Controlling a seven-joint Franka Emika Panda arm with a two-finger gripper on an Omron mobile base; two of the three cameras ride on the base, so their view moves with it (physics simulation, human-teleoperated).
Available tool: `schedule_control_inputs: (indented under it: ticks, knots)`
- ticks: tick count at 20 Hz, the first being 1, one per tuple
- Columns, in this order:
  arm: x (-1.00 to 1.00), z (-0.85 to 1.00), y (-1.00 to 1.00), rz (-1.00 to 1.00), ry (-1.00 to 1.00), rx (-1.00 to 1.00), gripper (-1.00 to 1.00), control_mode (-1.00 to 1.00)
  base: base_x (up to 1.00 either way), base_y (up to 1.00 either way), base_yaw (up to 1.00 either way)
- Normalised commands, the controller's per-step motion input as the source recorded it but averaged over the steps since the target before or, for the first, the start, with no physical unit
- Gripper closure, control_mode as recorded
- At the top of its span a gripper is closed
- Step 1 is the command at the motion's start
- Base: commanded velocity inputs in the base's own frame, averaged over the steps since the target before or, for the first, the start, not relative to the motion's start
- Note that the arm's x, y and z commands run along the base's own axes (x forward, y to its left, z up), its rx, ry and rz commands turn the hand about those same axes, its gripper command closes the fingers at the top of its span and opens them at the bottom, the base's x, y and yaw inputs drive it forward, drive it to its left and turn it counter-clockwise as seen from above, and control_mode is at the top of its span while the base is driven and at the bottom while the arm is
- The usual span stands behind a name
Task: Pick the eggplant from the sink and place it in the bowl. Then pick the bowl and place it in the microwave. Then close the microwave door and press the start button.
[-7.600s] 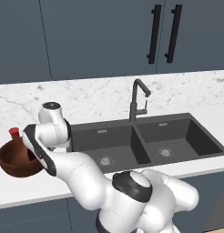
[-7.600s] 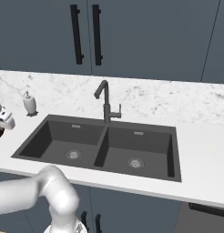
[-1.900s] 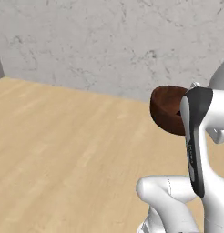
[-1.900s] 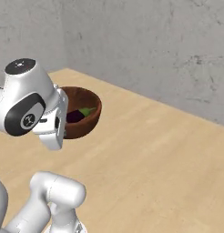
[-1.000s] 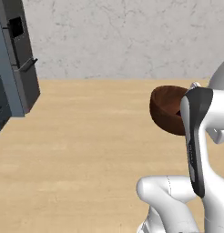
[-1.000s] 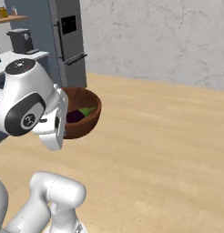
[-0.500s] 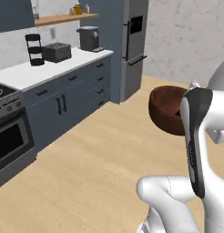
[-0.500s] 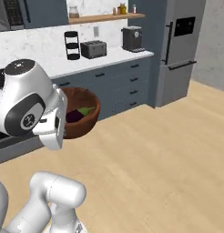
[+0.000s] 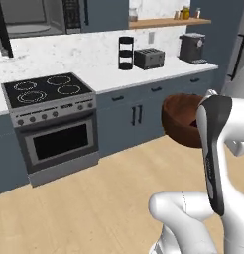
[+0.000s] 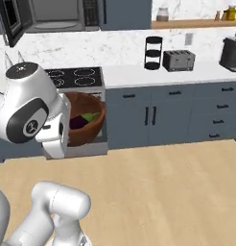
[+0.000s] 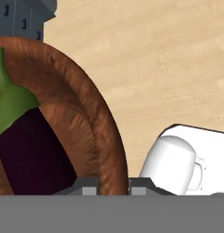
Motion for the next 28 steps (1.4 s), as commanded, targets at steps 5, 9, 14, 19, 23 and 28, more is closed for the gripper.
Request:
schedule_control_inputs:
  ticks: [5, 9, 14, 19, 23, 28]
  knots:
    - [0.00, 0.00, 0.00, 0.00, 0.00, 0.00, 1.00, 1.00, 1.00, -0.44, 0.71]
    - [0.00, 0.00, 0.00, 0.00, 0.00, 0.00, 1.00, 1.00, 1.00, -0.54, 0.61]
    - [0.00, 0.00, 0.00, 0.00, 0.00, 0.00, 1.00, 1.00, 1.00, -0.44, 0.53]
    - [0.00, 0.00, 0.00, 0.00, 0.00, 0.00, 1.00, 1.00, 0.90, -0.19, 0.34]
    - [0.00, 0.00, 0.00, 0.00, 0.00, 0.00, 1.00, 1.00, 0.88, -0.51, 0.29]
    - [0.00, 0.00, 0.00, 0.00, 0.00, 0.00, 1.00, 1.00, 0.58, -0.71, 0.37]
